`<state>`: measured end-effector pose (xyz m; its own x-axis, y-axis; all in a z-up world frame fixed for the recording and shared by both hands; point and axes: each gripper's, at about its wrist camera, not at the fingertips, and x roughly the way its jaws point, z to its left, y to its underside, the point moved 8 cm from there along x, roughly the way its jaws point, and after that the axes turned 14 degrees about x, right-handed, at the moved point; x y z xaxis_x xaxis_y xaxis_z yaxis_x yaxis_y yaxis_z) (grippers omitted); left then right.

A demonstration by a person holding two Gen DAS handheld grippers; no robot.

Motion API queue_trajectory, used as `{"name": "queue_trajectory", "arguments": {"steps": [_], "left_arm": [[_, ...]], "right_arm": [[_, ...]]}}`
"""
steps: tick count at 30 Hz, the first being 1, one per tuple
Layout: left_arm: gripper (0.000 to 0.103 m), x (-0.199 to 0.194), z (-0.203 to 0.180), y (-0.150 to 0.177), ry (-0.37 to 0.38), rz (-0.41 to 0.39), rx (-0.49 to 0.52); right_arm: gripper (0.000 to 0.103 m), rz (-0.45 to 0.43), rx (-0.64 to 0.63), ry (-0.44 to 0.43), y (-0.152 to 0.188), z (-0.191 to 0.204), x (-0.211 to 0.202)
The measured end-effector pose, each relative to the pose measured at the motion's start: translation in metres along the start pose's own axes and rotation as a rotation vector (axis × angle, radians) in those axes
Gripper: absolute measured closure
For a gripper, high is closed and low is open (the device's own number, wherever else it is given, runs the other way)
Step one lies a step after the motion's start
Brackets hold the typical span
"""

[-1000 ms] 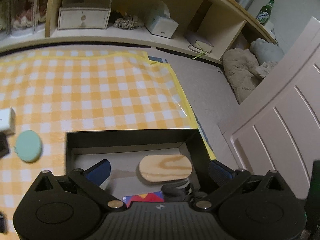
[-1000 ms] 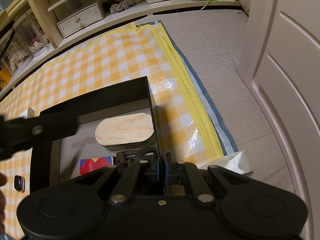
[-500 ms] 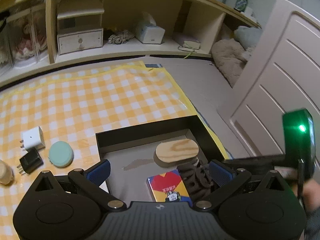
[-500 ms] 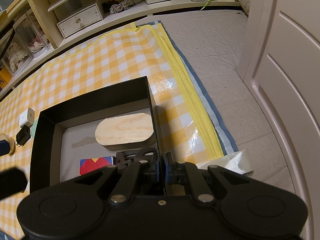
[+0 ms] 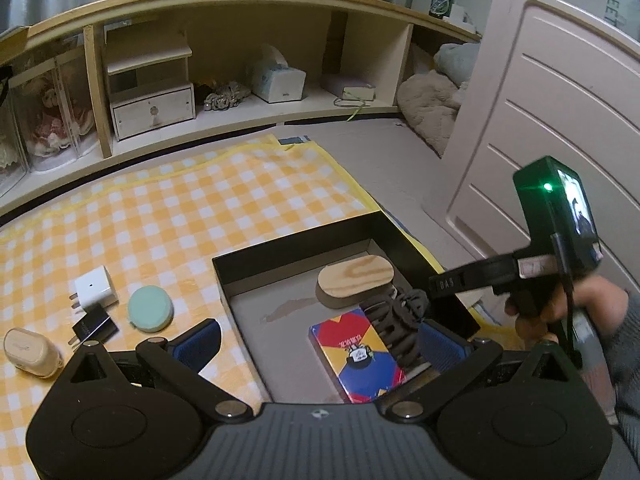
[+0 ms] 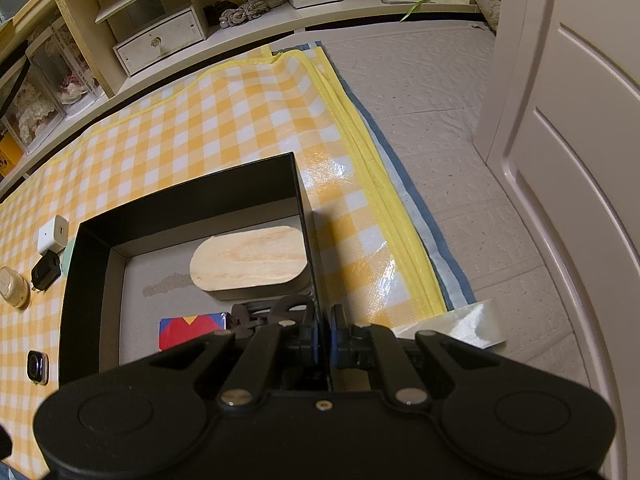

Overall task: Organize rigid objects
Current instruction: 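Move the left tool back over the cloth to the smartwatch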

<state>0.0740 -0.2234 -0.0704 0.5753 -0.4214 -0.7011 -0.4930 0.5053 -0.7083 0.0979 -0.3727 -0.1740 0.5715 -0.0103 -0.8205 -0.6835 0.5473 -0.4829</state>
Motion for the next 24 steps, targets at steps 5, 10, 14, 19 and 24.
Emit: {"name": "queue_trajectory", "arguments": {"steps": [5, 10, 14, 19, 24], "left_arm": [[0.000, -0.012, 0.005, 0.010, 0.005, -0.018, 0.016], [0.000, -0.022, 0.015, 0.023, 0.041, -0.035, 0.016], [0.000, -0.028, 0.035, 0.041, 0.009, -0.019, -0.009], [0.000, -0.027, 0.069, 0.070, -0.032, 0.059, -0.083], [0.001, -0.019, 0.098, 0.106, -0.102, 0.165, -0.205]], "right_arm": [[0.097, -0.001, 0.000, 0.001, -0.001, 0.000, 0.000], [0.097, -0.002, -0.002, 0.002, -0.001, 0.000, 0.000], [0.097, -0.003, -0.007, 0.006, -0.001, -0.001, -0.001], [0.096, -0.009, -0.013, 0.016, -0.003, -0.001, 0.000], [0.096, -0.017, -0.021, 0.021, -0.002, 0.000, 0.000]]}}
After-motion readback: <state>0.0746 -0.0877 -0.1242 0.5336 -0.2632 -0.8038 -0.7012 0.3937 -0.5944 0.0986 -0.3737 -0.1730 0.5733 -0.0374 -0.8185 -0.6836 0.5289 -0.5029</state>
